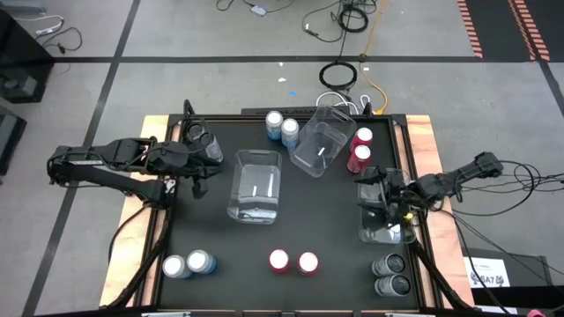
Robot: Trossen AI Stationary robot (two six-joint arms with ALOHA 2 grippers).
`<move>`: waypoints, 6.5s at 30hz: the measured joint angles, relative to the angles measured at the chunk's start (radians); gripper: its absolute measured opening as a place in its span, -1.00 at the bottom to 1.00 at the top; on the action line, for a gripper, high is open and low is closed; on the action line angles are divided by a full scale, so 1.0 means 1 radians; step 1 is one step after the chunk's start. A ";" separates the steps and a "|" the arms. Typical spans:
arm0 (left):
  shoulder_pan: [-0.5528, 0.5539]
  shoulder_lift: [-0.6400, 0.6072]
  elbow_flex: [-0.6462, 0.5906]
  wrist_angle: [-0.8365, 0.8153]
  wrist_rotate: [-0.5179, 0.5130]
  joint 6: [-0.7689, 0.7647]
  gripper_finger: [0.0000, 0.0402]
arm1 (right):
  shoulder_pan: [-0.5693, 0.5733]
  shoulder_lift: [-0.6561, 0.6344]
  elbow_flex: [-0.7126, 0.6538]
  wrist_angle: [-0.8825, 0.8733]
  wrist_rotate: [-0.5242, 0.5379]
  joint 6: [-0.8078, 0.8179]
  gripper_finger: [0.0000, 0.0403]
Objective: Sort soda cans
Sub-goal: Adjust the right transparent bin, then move the middle transparent bin to the right side of the center transparent bin
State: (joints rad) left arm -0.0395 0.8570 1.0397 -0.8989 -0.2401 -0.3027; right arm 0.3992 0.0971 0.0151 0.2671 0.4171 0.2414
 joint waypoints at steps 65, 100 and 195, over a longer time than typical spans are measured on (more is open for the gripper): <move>0.000 0.000 0.000 0.000 0.000 0.082 -0.39 | -0.027 0.607 0.970 -0.919 0.470 0.378 0.88; 0.000 0.000 0.001 -0.010 -0.049 0.076 -0.39 | -0.181 0.995 0.842 -1.351 -0.320 1.486 0.86; 0.000 0.000 0.001 -0.010 -0.050 0.082 -0.39 | -0.291 0.874 0.977 -0.860 0.007 0.963 -0.23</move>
State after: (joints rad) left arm -0.0398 0.8570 1.0405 -0.9086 -0.2906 -0.2207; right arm 0.1083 0.9707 0.9925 -0.5927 0.4245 1.2040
